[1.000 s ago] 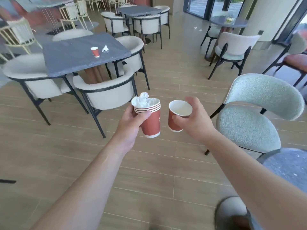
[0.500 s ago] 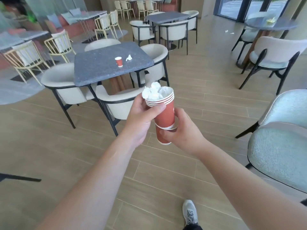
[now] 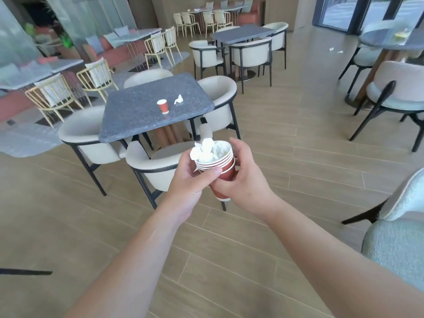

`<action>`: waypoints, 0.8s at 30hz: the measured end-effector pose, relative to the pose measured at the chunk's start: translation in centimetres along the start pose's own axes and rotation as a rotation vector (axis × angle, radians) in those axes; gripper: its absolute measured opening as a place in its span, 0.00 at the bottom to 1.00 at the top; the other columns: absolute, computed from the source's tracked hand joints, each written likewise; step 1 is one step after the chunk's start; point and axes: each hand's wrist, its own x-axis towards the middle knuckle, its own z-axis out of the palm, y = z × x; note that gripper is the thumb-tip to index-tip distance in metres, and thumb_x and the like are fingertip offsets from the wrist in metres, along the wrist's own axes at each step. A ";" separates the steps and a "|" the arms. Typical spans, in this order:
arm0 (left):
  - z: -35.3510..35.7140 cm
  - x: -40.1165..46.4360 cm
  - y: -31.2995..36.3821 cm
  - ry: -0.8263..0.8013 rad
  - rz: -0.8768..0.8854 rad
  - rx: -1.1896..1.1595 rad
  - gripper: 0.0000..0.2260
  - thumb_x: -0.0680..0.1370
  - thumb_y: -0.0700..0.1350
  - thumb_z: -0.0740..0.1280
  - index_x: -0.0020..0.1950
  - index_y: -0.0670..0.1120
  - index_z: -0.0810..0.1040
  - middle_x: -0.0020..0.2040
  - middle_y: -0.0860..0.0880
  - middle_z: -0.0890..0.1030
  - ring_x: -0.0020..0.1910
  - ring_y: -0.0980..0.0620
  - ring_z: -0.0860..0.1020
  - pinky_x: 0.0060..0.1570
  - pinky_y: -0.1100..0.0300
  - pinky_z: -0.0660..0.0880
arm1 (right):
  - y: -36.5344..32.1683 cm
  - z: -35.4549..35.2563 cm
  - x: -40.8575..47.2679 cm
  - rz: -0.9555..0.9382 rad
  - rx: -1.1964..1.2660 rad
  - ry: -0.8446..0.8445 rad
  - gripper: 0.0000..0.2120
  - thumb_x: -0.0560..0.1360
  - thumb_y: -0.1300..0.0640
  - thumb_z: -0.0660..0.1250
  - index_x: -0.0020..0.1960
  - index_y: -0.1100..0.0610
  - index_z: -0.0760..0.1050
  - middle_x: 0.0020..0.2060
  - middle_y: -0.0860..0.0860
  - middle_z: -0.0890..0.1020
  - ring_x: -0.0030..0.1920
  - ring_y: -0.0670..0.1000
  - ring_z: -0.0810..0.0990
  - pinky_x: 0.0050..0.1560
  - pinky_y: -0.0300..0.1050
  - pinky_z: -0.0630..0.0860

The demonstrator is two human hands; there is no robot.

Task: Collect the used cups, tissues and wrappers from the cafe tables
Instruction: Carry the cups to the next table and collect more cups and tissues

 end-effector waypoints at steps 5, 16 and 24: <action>-0.6 3.4 0.0 0.044 0.001 -0.005 0.31 0.65 0.49 0.79 0.66 0.53 0.74 0.58 0.53 0.86 0.58 0.53 0.84 0.52 0.60 0.81 | 0.7 0.0 4.2 -0.015 0.014 -0.041 0.38 0.65 0.51 0.77 0.66 0.33 0.59 0.53 0.32 0.78 0.51 0.33 0.79 0.41 0.28 0.75; -7.7 14.3 -2.3 0.135 -0.036 -0.061 0.30 0.68 0.45 0.78 0.69 0.50 0.74 0.61 0.52 0.85 0.62 0.49 0.83 0.62 0.49 0.79 | 4.1 5.5 16.0 0.023 -0.034 -0.110 0.35 0.64 0.43 0.75 0.67 0.35 0.63 0.58 0.34 0.77 0.57 0.36 0.77 0.50 0.33 0.77; -16.0 25.9 -0.9 0.144 0.011 -0.148 0.31 0.70 0.44 0.76 0.72 0.46 0.72 0.64 0.48 0.83 0.64 0.46 0.81 0.63 0.47 0.78 | 5.6 9.5 27.2 0.145 -0.062 -0.065 0.22 0.67 0.40 0.69 0.60 0.39 0.71 0.54 0.43 0.80 0.51 0.38 0.79 0.49 0.37 0.76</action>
